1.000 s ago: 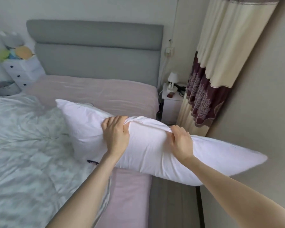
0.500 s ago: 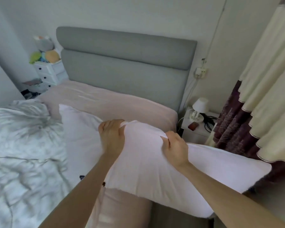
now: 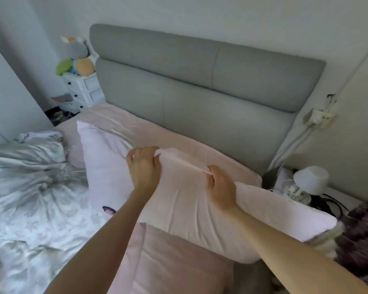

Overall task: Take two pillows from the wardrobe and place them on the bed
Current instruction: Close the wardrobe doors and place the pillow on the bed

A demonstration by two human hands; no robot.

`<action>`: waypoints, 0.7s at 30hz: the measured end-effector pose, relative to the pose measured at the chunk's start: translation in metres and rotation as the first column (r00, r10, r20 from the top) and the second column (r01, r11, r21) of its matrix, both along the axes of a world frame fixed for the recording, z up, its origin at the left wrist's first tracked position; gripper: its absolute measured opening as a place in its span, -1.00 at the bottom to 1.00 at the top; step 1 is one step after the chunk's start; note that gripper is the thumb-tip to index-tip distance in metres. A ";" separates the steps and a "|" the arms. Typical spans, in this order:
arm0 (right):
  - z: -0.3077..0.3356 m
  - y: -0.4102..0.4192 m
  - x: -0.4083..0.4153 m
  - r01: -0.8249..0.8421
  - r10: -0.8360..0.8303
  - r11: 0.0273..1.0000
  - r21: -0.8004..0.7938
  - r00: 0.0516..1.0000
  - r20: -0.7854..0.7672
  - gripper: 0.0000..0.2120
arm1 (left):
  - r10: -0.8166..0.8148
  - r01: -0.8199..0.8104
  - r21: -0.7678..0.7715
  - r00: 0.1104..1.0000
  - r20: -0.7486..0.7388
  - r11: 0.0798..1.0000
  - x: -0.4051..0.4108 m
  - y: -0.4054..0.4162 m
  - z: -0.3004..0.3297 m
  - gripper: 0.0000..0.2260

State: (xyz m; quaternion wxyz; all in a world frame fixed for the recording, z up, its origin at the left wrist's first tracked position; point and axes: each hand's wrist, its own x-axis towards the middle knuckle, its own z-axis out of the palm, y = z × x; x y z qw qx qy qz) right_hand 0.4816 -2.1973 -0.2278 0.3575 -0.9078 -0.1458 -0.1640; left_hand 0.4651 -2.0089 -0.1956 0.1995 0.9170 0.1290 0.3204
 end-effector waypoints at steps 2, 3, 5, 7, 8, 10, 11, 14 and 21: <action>-0.004 0.014 0.037 -0.014 0.014 1.000 0.005 1.000 -0.012 -0.81 | 0.018 -0.018 0.015 1.000 0.009 1.000 0.038 0.015 -0.003 -0.84; -0.005 0.020 0.056 -0.019 0.019 1.000 0.010 1.000 -0.021 -0.81 | 0.028 -0.029 0.012 0.999 0.014 1.000 0.055 0.020 -0.003 -0.84; -0.010 0.032 0.094 -0.025 0.025 1.000 0.006 0.999 -0.048 -0.83 | 0.048 -0.048 0.016 0.999 0.004 0.999 0.089 0.030 -0.007 -0.84; -0.017 0.043 0.131 -0.036 0.034 0.999 -0.014 0.994 -0.101 -0.81 | 0.057 -0.057 0.028 0.998 -0.023 0.998 0.126 0.042 -0.013 -0.83; -0.021 0.047 0.147 -0.047 0.042 0.998 -0.037 0.992 -0.119 -0.80 | 0.067 -0.065 0.041 0.997 -0.042 0.997 0.142 0.046 -0.016 -0.83; -0.027 0.054 0.183 -0.081 0.070 0.995 -0.066 0.986 -0.154 -0.80 | 0.099 -0.096 0.045 0.991 -0.089 0.994 0.177 0.053 -0.024 -0.83; -0.031 0.059 0.207 -0.106 0.092 0.991 -0.075 0.981 -0.168 -0.80 | 0.130 -0.127 0.031 0.986 -0.107 0.991 0.195 0.056 -0.028 -0.84; -0.045 0.075 0.266 -0.176 0.150 0.978 -0.115 0.967 -0.205 -0.80 | 0.217 -0.219 0.006 0.962 -0.164 0.976 0.235 0.070 -0.048 -0.84; -0.108 0.117 0.410 -0.205 0.090 0.927 -0.314 0.935 -0.343 -0.71 | 0.277 -0.289 0.028 0.880 -0.385 0.957 0.308 0.101 -0.118 -0.60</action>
